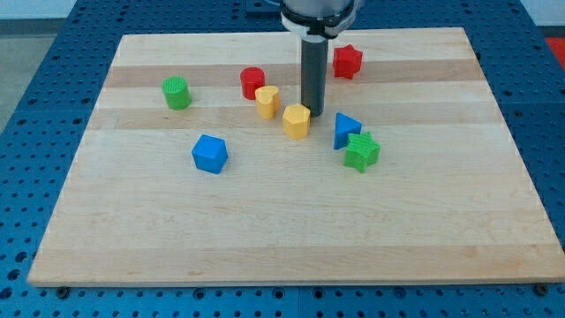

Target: Slide the blue triangle towards the right side of the blue cube

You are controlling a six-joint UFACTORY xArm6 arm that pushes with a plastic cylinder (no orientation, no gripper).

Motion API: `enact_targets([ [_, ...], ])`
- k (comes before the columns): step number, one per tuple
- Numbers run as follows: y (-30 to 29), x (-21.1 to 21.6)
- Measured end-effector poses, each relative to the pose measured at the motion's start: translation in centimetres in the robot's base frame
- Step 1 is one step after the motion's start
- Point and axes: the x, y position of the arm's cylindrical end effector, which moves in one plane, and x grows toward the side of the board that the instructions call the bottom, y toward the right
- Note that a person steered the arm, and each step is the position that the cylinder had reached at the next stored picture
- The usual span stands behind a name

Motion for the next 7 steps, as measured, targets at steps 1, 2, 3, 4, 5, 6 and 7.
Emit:
enact_targets([
  [1,0.0,0.1],
  [2,2.1,-0.9],
  [3,5.9,-1.2],
  [4,8.3,-0.8],
  [5,8.4,1.3],
  [6,8.6,3.4],
  [7,7.9,3.8],
])
